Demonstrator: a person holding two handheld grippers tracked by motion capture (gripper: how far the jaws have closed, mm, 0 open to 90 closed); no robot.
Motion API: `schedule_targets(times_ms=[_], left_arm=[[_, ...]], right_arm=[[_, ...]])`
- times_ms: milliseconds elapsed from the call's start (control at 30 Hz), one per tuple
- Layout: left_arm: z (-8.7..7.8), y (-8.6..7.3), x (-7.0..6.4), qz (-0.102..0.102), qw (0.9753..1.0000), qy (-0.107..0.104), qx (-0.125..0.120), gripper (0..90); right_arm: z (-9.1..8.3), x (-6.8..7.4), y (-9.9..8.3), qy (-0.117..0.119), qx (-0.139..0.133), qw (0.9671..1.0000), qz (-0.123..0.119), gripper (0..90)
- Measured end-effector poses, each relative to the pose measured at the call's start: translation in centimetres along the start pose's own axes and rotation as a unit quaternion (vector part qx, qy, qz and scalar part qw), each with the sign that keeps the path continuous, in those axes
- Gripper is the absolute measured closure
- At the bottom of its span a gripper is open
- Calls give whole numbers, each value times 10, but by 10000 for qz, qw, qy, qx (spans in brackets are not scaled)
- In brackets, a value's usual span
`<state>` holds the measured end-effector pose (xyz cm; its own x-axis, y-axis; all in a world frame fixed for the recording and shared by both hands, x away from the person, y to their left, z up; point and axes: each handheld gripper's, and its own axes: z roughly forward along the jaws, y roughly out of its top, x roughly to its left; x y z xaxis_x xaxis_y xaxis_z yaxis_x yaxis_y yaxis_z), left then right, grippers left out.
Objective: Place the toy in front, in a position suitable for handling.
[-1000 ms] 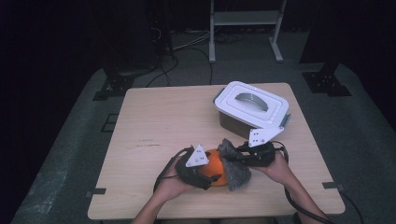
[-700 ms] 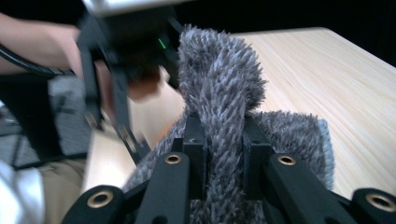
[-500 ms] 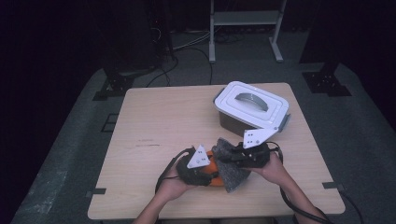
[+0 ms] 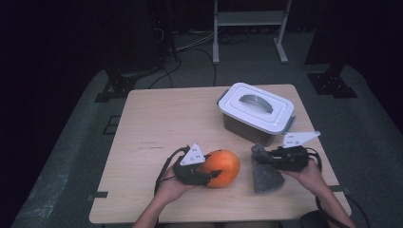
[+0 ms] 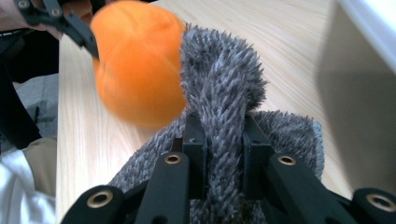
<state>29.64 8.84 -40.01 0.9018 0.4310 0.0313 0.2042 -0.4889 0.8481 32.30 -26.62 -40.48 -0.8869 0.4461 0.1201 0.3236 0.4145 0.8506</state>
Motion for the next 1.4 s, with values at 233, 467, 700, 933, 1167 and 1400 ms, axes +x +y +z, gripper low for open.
schedule_targets(times_ms=[233,467,700,933,1167,1400], left_arm=[[-5,0,5,-42,9999,112,-12,419],[-7,-2,9,-47,9997,226,59,417],[-9,-4,11,21,9992,356,150,416],[-9,-4,11,123,9985,463,257,416],[-6,-4,10,178,9981,506,303,411],[-3,-3,6,247,9978,525,325,412]], right_arm=[[-65,-10,-22,-669,179,9974,217,753],[-95,-13,-40,-1039,518,9925,375,747],[-68,-28,-66,-932,803,9899,700,643],[-56,-25,-52,-861,594,9923,660,484],[-42,-14,-33,-638,479,9959,438,472],[-13,7,-6,-166,244,9996,5,472]])
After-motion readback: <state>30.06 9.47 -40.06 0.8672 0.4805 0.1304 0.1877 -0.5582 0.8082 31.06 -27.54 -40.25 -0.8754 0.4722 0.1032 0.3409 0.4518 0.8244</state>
